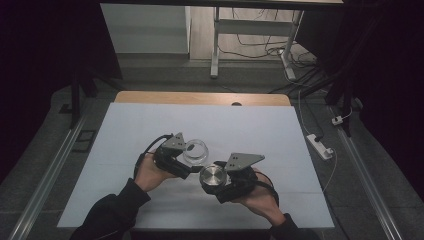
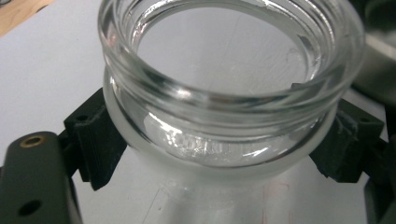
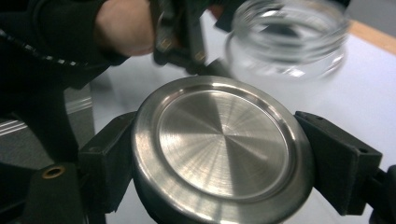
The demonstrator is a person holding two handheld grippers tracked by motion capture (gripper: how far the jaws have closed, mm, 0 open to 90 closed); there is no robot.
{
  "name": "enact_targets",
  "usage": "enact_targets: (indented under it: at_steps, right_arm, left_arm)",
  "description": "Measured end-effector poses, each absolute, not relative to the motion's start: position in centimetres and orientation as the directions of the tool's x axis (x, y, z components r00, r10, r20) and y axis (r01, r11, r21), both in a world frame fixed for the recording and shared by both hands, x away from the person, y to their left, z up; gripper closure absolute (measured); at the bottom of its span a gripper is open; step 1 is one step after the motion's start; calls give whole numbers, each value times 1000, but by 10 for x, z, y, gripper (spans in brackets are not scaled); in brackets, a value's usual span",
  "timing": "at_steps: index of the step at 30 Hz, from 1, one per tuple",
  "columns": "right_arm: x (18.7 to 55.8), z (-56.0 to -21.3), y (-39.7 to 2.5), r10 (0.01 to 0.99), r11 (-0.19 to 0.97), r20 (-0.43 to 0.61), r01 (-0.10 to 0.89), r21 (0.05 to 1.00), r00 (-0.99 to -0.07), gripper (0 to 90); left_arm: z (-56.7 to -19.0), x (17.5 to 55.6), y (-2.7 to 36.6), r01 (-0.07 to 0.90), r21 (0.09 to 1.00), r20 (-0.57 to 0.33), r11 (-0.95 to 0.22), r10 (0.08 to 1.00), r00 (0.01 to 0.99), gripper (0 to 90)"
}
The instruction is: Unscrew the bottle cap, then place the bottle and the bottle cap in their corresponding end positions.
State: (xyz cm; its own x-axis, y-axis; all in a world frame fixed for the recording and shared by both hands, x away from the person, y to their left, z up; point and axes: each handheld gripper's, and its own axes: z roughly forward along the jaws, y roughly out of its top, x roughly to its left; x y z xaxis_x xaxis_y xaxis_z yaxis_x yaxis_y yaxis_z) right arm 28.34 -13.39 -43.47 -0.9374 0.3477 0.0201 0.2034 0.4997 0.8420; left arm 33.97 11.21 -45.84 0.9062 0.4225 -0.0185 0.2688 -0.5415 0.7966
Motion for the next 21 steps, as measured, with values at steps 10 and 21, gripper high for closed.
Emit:
enact_targets:
  at_steps: [10, 21]
  right_arm:
    - [275, -451, -132, 335, 512, 29, 208, 833, -942, 175]
    - [270, -463, -126, 325, 526, 21, 199, 827, -945, 175]
  left_arm:
    - [-455, 346, 107, 259, 802, -7, -538, 425, 905, 157]
    - [-452, 357, 102, 252, 807, 5, -534, 434, 901, 157]
